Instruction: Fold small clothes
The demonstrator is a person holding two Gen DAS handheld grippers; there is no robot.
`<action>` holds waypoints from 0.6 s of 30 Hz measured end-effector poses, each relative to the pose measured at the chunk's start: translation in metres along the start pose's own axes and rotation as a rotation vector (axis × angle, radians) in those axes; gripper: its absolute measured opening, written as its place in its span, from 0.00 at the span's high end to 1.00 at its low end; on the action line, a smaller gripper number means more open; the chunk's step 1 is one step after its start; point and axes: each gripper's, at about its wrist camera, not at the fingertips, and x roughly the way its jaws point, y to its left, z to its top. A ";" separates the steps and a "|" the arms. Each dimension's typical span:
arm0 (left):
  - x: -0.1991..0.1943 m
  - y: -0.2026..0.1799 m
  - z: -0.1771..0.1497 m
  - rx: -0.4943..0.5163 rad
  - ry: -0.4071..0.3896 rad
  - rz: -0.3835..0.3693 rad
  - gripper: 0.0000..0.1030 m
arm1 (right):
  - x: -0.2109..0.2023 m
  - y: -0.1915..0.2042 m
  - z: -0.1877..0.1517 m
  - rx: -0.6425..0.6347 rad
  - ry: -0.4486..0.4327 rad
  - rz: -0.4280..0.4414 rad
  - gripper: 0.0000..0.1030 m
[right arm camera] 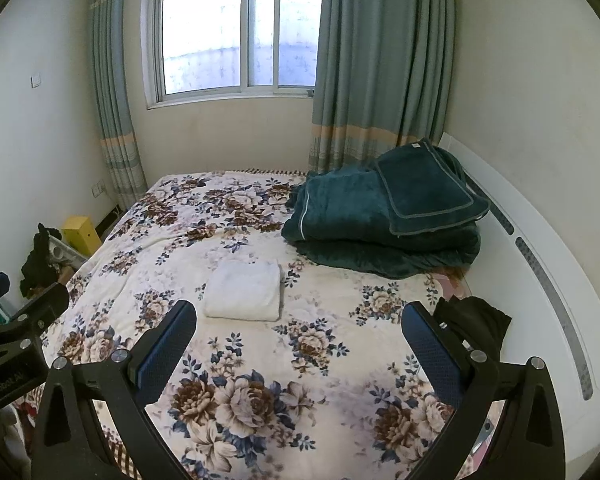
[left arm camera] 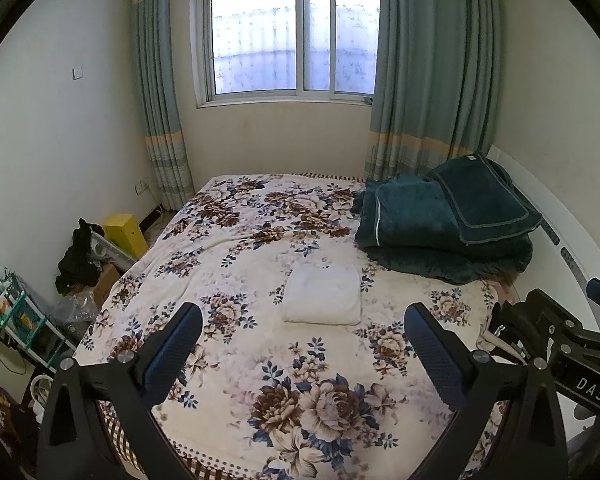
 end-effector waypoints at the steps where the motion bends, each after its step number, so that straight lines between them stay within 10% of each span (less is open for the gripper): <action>1: 0.000 0.000 0.000 -0.002 0.000 -0.002 0.00 | 0.000 0.000 0.000 -0.001 0.000 0.000 0.00; 18: -0.002 -0.004 0.001 0.001 -0.008 0.004 0.00 | -0.004 0.000 -0.004 0.006 -0.001 -0.004 0.00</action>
